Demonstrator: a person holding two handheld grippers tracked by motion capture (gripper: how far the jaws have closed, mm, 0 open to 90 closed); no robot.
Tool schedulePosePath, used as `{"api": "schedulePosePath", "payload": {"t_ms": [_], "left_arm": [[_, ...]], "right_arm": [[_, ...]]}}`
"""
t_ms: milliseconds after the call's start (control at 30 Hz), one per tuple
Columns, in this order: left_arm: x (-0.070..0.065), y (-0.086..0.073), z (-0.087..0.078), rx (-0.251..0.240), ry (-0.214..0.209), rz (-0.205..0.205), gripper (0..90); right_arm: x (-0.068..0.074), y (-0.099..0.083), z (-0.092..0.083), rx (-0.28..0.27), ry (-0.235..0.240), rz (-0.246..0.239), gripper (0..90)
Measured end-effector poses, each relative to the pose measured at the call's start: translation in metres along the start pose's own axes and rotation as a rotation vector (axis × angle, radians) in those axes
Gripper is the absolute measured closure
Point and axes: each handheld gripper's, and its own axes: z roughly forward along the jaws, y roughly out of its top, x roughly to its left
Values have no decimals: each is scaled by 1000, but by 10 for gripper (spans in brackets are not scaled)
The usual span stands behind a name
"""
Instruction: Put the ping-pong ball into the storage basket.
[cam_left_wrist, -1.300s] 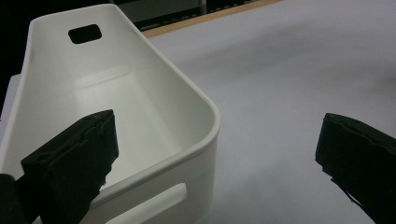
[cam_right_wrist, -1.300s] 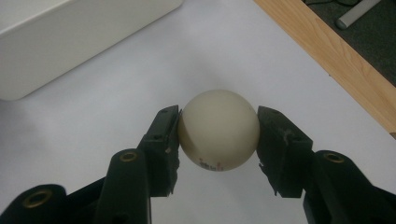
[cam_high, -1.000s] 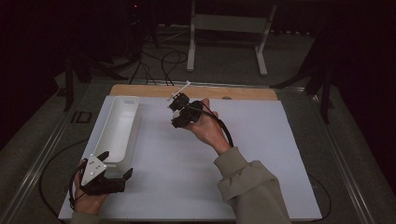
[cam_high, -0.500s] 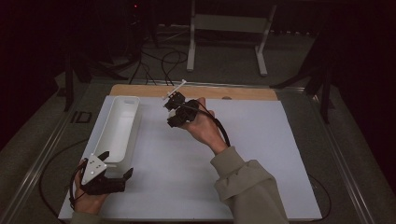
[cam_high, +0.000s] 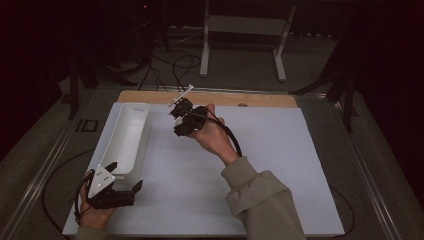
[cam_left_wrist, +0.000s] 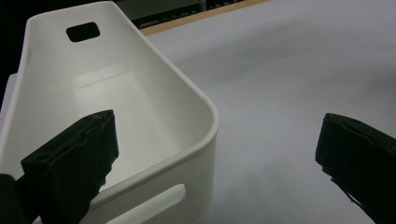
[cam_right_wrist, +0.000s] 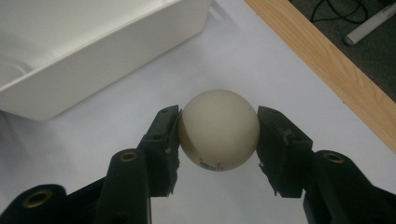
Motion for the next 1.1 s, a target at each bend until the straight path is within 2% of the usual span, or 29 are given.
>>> {"api": "schedulePosePath", "payload": {"t_ms": [767, 1100], "left_arm": [[0, 0, 0, 1, 0, -2, 0], [0, 0, 0, 1, 1, -1, 1]], "right_arm": [[4, 10, 4, -14, 11, 8, 509], [9, 15, 6, -15, 18, -10, 510]]}}
